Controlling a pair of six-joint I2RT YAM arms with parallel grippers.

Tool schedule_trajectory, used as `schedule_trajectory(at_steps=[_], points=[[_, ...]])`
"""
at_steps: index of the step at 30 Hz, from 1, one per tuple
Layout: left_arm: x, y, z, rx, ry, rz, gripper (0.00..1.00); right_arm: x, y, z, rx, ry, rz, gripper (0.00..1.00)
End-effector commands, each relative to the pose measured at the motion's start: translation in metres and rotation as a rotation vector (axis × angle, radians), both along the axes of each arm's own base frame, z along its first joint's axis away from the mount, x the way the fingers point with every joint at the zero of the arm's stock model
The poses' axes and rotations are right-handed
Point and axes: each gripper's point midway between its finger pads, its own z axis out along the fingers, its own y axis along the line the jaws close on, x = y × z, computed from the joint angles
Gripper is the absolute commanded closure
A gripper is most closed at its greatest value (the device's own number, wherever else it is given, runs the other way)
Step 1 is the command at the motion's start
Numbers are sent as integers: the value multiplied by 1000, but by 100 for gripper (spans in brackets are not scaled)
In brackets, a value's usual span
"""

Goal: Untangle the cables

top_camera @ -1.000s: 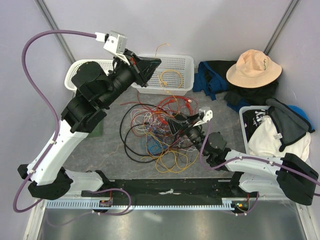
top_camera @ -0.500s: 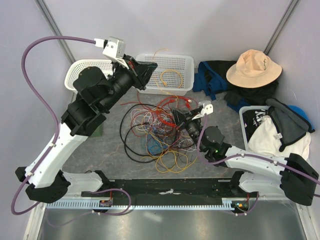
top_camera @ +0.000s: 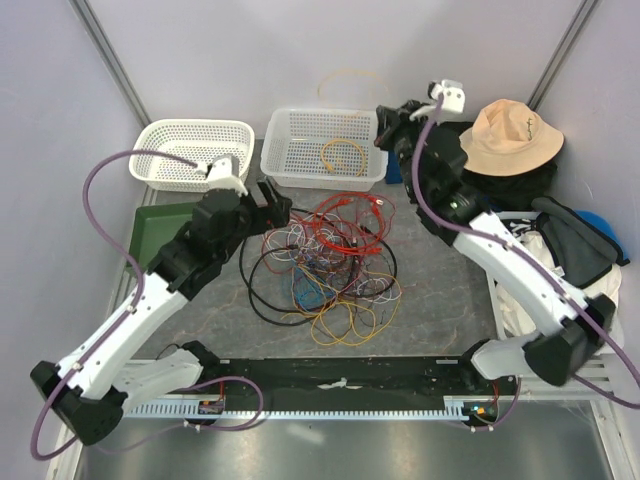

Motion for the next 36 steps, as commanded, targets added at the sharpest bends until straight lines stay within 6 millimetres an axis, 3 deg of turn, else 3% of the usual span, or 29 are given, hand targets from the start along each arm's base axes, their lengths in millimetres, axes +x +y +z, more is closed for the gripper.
schedule_trajectory(at_steps=[1,2,4,5,9,11,12,13,14,15,16,17,18,19,20,21,22,25,26,27,28,29,30,31,32,33,34,35,36], points=[[-24,11,-1,-181,8,40,0,51,19,-17,-76,83,34,100],[-29,11,-19,-178,44,36,0,61,21,-16,-79,81,32,100],[-40,11,-28,-200,59,10,0,90,24,-14,-92,73,24,100],[-44,10,-45,-200,92,7,0,100,26,-17,-96,77,17,100],[-59,15,-66,-208,127,-8,0,150,30,-35,-116,105,-8,100],[-66,19,-73,-209,132,-8,0,174,39,-58,-148,144,-13,100],[-68,20,-76,-208,136,-12,0,181,40,-46,-138,120,-17,100],[-70,21,-79,-208,142,-11,0,196,47,-79,-174,178,-15,100],[-72,23,-84,-207,146,-8,0,202,50,-88,-185,194,-15,100],[-73,24,-87,-205,153,-5,0,207,53,-82,-185,182,-14,100],[-75,25,-89,-205,157,-2,0,216,57,-115,-219,248,-11,100],[-75,25,-96,-198,168,1,0,220,60,-125,-234,269,-3,93],[-75,26,-99,-192,174,6,0,221,63,-121,-237,267,5,51],[-75,27,-102,-186,178,9,0,222,63,-143,-267,322,8,36],[-74,27,-104,-179,182,14,0,221,63,-146,-272,333,4,24],[-72,28,-108,-168,192,21,0,219,58,-156,-284,358,-18,9],[-71,27,-106,-167,189,21,0,213,53,-141,-275,340,-27,4],[-66,26,-102,-145,188,26,0,187,42,-117,-262,308,-47,2],[-65,26,-100,-145,184,28,0,175,46,-138,-289,345,-31,2],[-63,25,-102,-139,191,32,0,157,42,-103,-251,278,-26,2],[-62,24,-98,-143,189,29,0,145,44,-99,-249,268,-14,2],[-61,22,-97,-146,191,24,0,127,52,-130,-284,316,17,2],[-61,20,-99,-153,203,26,0,107,49,-100,-243,252,36,2],[-61,19,-97,-161,205,20,0,91,56,-103,-231,251,86,2],[-62,17,-98,-168,213,12,0,69,64,-148,-263,319,143,3],[-63,15,-99,-181,219,8,0,48,64,-122,-204,244,190,5],[-64,13,-100,-183,226,1,0,29,75,-130,-170,245,284,7],[-65,10,-99,-193,229,-15,0,6,79,-176,-195,315,338,11],[-66,9,-100,-194,232,-24,0,-12,81,-162,-157,256,385,13]])
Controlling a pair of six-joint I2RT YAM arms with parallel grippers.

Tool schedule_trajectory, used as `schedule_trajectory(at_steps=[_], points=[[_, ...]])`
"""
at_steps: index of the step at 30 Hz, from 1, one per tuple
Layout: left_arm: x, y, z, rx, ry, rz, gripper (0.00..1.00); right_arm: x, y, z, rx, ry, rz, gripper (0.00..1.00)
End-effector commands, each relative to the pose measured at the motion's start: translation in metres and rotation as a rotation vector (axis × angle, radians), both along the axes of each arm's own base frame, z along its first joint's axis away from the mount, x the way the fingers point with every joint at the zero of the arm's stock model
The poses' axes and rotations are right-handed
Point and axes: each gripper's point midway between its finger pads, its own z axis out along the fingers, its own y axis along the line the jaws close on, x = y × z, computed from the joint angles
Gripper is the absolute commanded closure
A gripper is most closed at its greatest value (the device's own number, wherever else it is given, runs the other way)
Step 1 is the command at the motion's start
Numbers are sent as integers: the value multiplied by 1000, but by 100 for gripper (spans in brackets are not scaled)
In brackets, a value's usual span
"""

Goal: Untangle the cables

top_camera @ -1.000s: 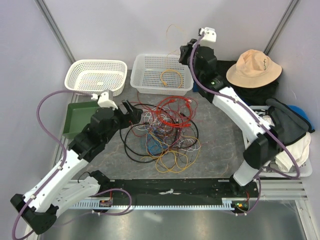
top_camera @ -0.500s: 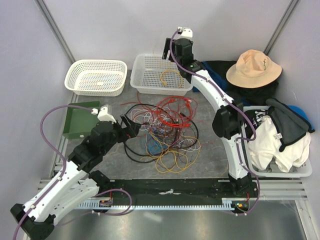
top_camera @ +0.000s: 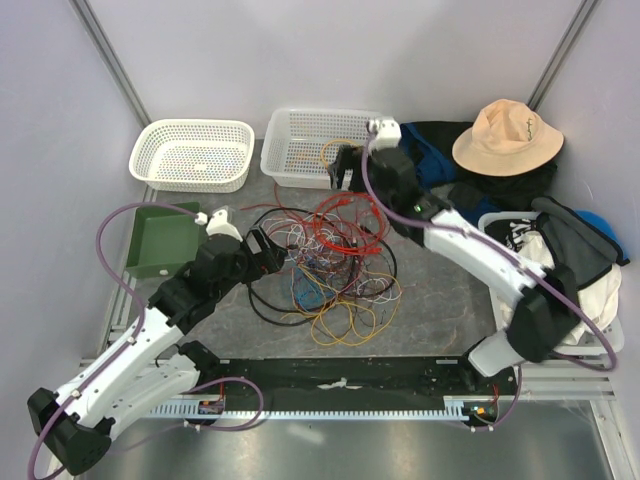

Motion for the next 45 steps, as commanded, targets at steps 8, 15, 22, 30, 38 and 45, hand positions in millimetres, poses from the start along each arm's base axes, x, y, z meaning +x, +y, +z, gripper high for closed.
schedule_trajectory(at_steps=[8,15,22,30,38,45], points=[[-3,1,25,-75,-66,6,0,-186,66,-86,72,77,534,27],[-12,12,35,-111,-114,31,0,-211,88,-121,26,138,584,29],[-18,16,32,-118,-116,32,0,-201,93,-163,-100,214,536,54],[-15,21,40,-108,-144,56,1,-209,86,-79,-44,45,476,99],[-7,-3,53,-180,-209,-29,1,-216,44,74,32,-157,379,100],[-11,-35,78,-310,-358,-200,0,-221,10,117,82,-218,319,100]])
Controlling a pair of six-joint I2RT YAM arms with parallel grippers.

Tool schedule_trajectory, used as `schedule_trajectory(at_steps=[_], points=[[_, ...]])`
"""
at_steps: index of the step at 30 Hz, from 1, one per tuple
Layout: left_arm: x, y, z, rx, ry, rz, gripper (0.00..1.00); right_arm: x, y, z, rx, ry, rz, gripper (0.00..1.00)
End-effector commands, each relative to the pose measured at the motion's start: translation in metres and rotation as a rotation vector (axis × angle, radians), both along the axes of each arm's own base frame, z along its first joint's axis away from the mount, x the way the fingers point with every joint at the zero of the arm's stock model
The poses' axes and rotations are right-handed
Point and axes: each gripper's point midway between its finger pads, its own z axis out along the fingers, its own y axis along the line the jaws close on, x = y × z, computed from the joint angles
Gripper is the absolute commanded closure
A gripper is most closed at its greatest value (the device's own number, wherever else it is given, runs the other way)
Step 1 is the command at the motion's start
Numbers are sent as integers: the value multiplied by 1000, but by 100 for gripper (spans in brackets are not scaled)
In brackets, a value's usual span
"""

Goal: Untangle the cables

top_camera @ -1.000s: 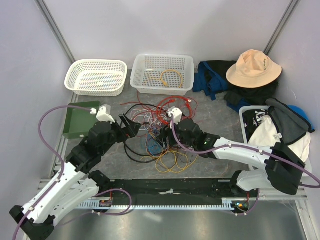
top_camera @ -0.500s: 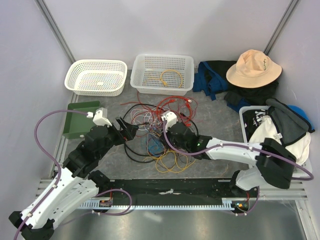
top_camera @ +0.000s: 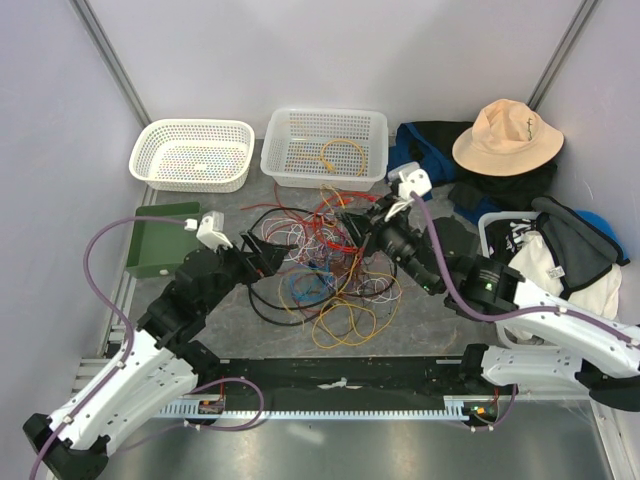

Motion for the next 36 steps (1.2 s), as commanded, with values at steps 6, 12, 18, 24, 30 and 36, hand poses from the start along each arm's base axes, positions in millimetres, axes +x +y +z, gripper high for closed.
schedule_trajectory(at_steps=[6,12,18,24,30,36], points=[[-25,-45,87,-297,-487,-305,2,0,-30,6,-10,3,-77,100],[-41,-71,84,-342,-564,-471,12,-1,-28,14,26,17,-71,100],[-86,-110,105,-319,-716,-720,17,3,-26,9,19,32,-87,100],[-115,-153,89,-219,-739,-884,17,5,-22,0,7,43,-92,100],[-110,-185,69,-140,-732,-894,14,5,-18,0,10,46,-84,100],[-76,-193,63,-85,-698,-732,14,4,-16,0,15,48,-70,100]])
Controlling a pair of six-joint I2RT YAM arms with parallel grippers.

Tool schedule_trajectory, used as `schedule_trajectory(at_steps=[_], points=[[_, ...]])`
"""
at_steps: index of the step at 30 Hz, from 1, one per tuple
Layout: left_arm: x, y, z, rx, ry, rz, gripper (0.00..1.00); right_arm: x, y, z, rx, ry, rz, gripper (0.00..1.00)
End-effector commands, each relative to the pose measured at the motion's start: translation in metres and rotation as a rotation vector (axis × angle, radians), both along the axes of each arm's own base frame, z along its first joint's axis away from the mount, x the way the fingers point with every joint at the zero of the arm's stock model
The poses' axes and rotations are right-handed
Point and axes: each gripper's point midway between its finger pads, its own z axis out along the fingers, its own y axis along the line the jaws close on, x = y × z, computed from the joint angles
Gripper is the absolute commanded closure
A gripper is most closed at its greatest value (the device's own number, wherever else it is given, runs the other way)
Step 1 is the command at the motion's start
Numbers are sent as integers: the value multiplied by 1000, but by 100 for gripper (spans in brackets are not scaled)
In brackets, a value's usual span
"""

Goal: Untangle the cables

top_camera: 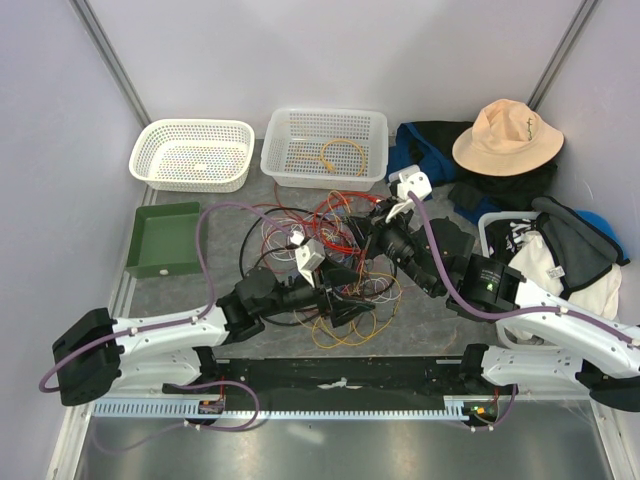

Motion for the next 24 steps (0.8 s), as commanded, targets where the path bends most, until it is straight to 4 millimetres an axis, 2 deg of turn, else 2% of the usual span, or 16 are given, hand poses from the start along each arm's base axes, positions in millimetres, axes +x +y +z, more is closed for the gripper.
schedule_trajectory(at_steps=[1,4,5,6,7,8,11,12,13,14,15,16,18,19,21,24], points=[[33,2,37,-88,-111,178,15,0,-1,15,50,-13,-4,100],[30,3,45,-97,-129,172,47,1,-6,13,46,-13,-21,100],[30,3,46,-92,-125,170,76,2,-7,12,40,-13,-28,100],[28,7,52,-99,-131,171,92,2,-10,12,40,-15,-38,100],[28,8,47,-58,-111,173,98,3,-14,10,32,-18,-53,100],[27,12,48,-48,-105,175,98,4,-17,8,28,-18,-66,100],[29,31,55,4,-39,232,98,6,-30,1,2,-22,-109,78],[31,36,54,36,-12,256,98,7,-33,-5,-11,-19,-123,59],[36,50,81,-3,7,324,98,8,-41,-7,-19,-17,-153,48],[40,59,64,96,50,361,98,9,-44,-10,-28,-13,-165,40],[41,66,69,111,60,388,98,9,-49,-14,-34,-10,-182,26],[46,78,93,86,57,442,98,9,-53,-17,-42,-6,-194,21],[51,92,92,165,79,499,98,10,-60,-19,-38,-4,-221,10],[55,102,114,147,67,541,98,9,-63,-19,-33,-4,-224,9],[58,108,120,192,60,571,98,4,-65,-18,-14,-10,-201,8],[64,116,152,168,14,618,98,-8,-59,-14,33,-40,-107,9]])
